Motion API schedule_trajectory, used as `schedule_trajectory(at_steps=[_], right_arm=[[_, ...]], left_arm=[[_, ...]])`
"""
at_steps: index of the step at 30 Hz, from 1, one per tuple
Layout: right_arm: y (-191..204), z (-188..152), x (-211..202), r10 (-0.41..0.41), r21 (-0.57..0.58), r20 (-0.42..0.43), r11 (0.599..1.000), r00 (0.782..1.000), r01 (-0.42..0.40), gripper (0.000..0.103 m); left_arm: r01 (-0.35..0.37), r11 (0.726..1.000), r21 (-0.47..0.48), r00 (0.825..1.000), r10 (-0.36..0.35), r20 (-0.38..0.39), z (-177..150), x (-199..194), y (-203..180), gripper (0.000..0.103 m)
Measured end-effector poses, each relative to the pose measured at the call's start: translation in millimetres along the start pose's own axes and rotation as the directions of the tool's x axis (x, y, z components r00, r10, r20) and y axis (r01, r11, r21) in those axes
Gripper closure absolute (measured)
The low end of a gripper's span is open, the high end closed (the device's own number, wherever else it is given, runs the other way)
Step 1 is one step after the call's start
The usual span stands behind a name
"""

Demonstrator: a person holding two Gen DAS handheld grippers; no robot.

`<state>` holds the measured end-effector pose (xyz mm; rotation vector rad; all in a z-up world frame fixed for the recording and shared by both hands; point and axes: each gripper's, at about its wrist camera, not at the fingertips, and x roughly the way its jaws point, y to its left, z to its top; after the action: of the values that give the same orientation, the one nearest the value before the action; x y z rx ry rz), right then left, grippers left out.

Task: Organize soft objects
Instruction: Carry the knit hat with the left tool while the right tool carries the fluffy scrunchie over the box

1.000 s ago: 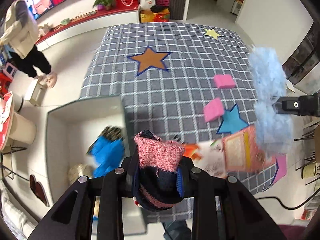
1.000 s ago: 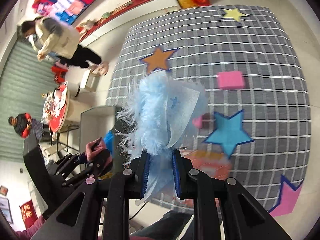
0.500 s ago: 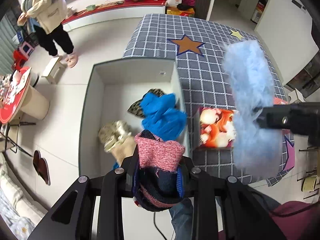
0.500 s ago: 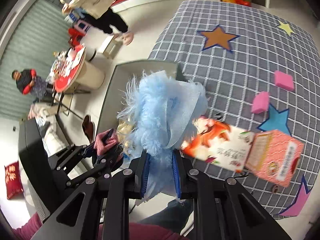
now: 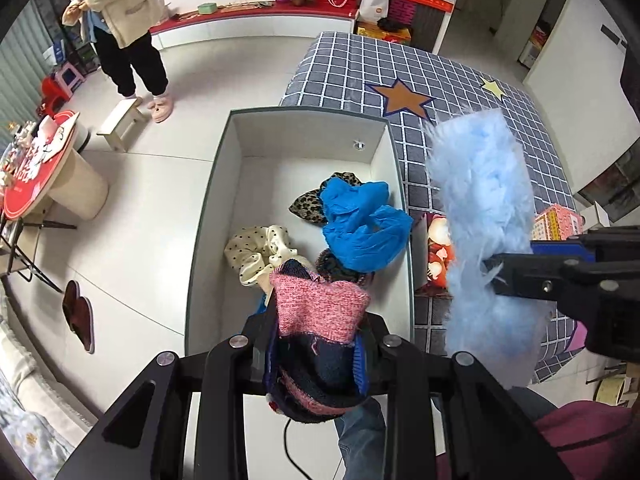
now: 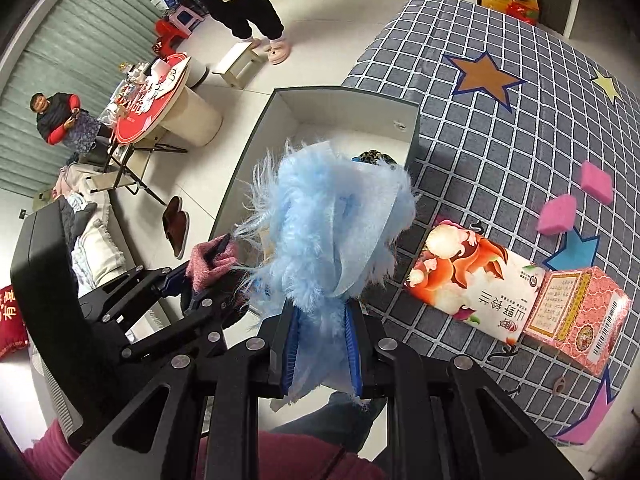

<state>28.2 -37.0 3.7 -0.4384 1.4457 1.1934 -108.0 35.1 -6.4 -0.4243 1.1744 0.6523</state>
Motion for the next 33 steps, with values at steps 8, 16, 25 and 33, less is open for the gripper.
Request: schedule_trajectory(at_steps=[8, 16, 25, 33], right_arm=[[4.9, 0.1, 0.7, -0.003, -0.004, 0.002, 1.0, 1.0, 0.003, 0.081], [4.8, 2.4, 2.4, -0.004, 0.002, 0.003, 1.0, 1.0, 0.004, 0.081], [6.2, 3.5, 4.2, -0.007, -0.002, -0.003, 1.0, 1.0, 0.007, 0.081], [8.3, 4.8, 6.2, -0.008, -0.01, -0.012, 1.0, 1.0, 0.008, 0.081]], left_arm=[[0.003, 1.0, -0.006, 1.0, -0.003, 0.004, -0.5, -0.1, 3.5, 0.071], [0.009, 1.0, -0.003, 1.0, -0.009, 0.004, -0.1, 0.3, 3.7, 0.071], [0.016, 1.0, -0.014, 1.0, -0.015, 0.004, -0.1, 0.9, 4.9, 0.071], [0.018, 1.0, -0.022, 1.0, -0.018, 0.002, -0.1, 1.2, 7.4, 0.071]])
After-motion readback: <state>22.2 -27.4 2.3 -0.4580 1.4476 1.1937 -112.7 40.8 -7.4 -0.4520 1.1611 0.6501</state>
